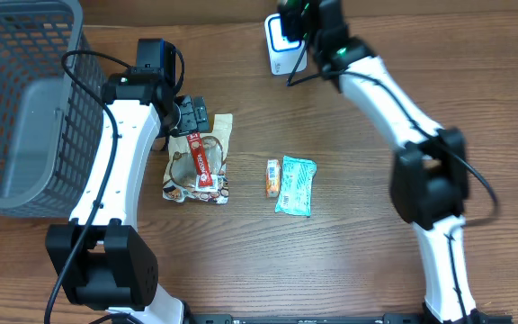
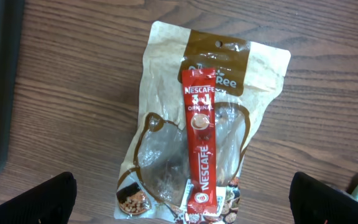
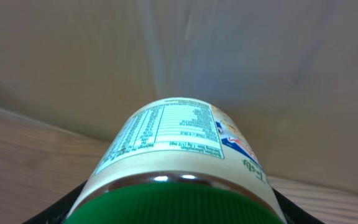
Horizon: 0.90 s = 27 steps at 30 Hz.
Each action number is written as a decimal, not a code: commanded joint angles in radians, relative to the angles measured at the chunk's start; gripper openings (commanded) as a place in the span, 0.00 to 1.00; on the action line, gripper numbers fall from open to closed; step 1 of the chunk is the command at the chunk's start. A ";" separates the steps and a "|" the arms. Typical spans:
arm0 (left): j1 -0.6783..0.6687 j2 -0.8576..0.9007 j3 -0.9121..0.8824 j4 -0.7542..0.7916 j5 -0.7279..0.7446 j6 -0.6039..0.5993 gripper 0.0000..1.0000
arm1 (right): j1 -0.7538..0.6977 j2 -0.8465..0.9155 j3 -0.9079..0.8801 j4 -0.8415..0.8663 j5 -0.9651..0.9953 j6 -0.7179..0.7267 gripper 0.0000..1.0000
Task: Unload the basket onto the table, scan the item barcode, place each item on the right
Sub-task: 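Carry the jar right and set it down on the table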
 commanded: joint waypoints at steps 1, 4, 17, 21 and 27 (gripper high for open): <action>-0.002 -0.021 0.014 0.001 0.005 -0.010 1.00 | -0.041 -0.241 0.026 -0.114 0.020 0.024 0.04; -0.002 -0.021 0.014 0.001 0.005 -0.010 1.00 | -0.079 -0.338 0.026 -0.331 0.027 0.117 0.04; -0.002 -0.021 0.014 0.001 0.005 -0.010 1.00 | -0.395 -0.439 -0.063 -1.185 -0.016 0.240 0.11; -0.002 -0.021 0.014 0.001 0.005 -0.010 1.00 | -0.483 -0.438 -0.271 -1.154 -0.075 0.239 0.10; -0.002 -0.021 0.014 0.001 0.005 -0.010 1.00 | -0.541 -0.438 -0.555 -0.958 -0.100 0.239 0.11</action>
